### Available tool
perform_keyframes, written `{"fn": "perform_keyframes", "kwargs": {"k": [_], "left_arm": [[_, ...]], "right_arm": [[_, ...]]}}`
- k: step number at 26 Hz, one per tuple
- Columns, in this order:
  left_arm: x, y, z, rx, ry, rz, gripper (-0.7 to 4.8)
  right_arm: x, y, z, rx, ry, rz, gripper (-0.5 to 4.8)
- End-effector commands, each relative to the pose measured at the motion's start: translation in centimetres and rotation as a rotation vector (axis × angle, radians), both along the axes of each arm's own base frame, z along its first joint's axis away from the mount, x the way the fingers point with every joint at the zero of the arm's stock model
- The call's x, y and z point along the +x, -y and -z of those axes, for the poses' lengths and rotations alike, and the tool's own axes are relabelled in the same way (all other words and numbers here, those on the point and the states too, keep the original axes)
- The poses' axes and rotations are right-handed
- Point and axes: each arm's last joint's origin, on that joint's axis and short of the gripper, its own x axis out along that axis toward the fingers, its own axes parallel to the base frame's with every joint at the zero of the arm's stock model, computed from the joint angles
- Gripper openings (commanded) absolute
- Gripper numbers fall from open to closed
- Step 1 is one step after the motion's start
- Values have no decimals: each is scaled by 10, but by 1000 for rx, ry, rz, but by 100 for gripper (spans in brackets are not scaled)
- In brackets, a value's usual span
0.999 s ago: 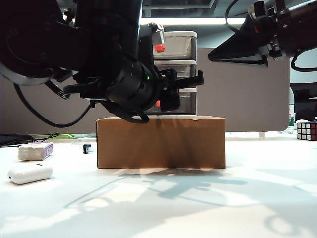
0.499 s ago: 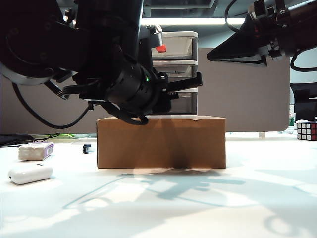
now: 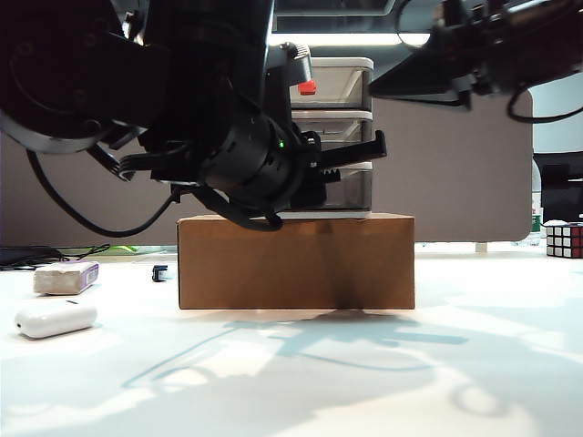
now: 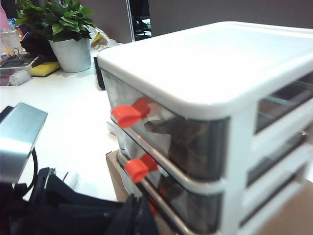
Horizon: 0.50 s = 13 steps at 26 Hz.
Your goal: Open the third layer of the drawer on the table, pick up the earphone case on the table and put it in, and finally close the drawer.
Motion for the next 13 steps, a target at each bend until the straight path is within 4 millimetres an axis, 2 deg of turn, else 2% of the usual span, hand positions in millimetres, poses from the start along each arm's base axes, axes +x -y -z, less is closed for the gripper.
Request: {"fn": "perform_keyframes", "kwargs": {"k": [1,13], "left_arm": [[-4,2,-1,10,-5,15,-6],[-19,10,4,41,-19,27,-6]], "right_arm": [[8,-9,-4,6,8,-26,-5],[31,-36,-6,1,-6,-76,-5]]}}
